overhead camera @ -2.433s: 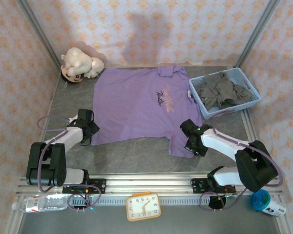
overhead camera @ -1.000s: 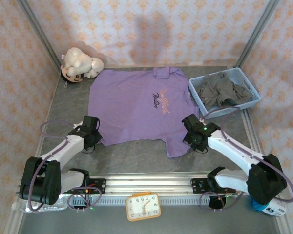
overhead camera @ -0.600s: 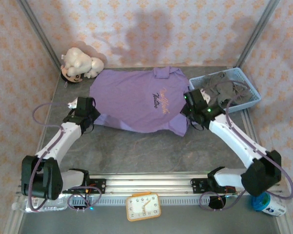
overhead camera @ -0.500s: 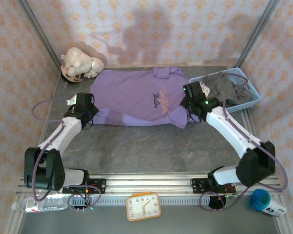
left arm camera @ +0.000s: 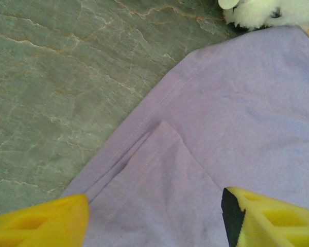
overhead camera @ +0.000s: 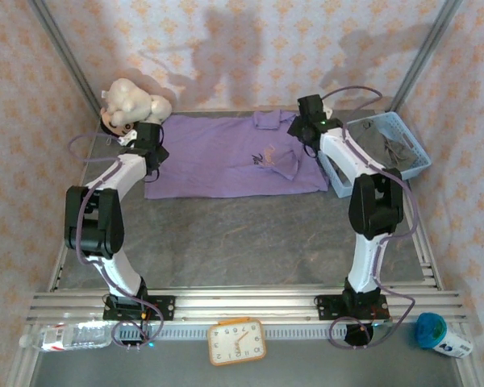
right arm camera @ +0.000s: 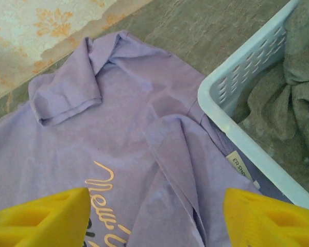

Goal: Fold and stack the mixed laundry pile

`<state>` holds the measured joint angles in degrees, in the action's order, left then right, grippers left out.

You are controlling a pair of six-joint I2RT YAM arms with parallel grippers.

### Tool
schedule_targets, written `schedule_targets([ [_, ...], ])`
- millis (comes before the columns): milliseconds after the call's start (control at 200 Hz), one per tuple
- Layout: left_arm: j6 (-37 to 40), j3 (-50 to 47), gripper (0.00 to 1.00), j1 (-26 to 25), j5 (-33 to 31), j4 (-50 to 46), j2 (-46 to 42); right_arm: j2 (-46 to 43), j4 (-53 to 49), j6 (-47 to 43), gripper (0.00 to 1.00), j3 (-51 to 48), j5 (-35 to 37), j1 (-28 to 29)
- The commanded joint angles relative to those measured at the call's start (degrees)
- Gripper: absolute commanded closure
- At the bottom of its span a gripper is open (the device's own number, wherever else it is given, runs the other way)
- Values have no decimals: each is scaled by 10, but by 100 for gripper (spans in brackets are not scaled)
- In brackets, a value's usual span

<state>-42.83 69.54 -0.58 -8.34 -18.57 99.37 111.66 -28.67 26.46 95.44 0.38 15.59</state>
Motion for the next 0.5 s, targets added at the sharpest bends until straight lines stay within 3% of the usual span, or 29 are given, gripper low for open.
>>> schedule_targets([
  [0,20,-33,33,-7,-2,18,-46,-61,-10,-23,36,-56,-18,6],
  [280,15,-71,42,-57,60,49,-14,-79,-4,0,57,-173,-28,28],
  [495,-33,-112,43,-56,75,80,38,-28,16,17,60,-188,-54,29],
])
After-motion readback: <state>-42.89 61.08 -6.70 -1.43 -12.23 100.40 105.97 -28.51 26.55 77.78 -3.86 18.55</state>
